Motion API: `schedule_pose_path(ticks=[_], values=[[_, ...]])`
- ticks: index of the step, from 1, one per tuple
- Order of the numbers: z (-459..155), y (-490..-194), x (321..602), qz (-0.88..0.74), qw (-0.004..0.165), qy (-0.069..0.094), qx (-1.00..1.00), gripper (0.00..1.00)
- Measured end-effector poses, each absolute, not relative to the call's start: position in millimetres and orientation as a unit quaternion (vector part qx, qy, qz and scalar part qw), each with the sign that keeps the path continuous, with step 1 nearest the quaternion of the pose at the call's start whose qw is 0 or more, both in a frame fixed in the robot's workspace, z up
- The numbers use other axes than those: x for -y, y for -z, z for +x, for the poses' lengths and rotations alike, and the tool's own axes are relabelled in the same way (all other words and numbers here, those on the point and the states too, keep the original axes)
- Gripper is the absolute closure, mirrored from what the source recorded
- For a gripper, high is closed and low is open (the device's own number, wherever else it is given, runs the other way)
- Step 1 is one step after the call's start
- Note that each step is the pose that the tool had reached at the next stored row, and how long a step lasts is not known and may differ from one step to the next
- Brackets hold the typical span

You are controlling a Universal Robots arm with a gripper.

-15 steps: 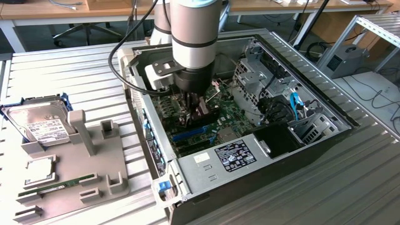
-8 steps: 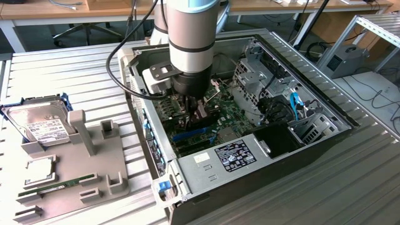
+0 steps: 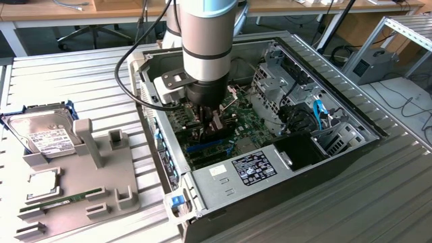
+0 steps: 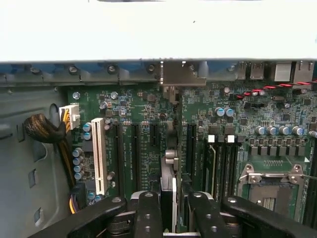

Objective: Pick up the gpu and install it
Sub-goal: 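Insert the gpu into the slot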

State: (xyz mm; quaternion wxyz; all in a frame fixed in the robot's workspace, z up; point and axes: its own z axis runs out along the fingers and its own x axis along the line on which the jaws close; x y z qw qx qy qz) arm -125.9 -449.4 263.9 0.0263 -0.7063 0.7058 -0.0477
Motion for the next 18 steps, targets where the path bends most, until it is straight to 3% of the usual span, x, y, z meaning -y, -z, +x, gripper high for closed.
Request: schedule_pose_path(ticks=[4, 18], values=[[-125.9, -263.8, 449.5, -0.705, 0.037, 0.037, -0.707, 0.74], [-125.8, -261.3, 449.5, -0.709, 0.037, 0.037, -0.703, 0.74]])
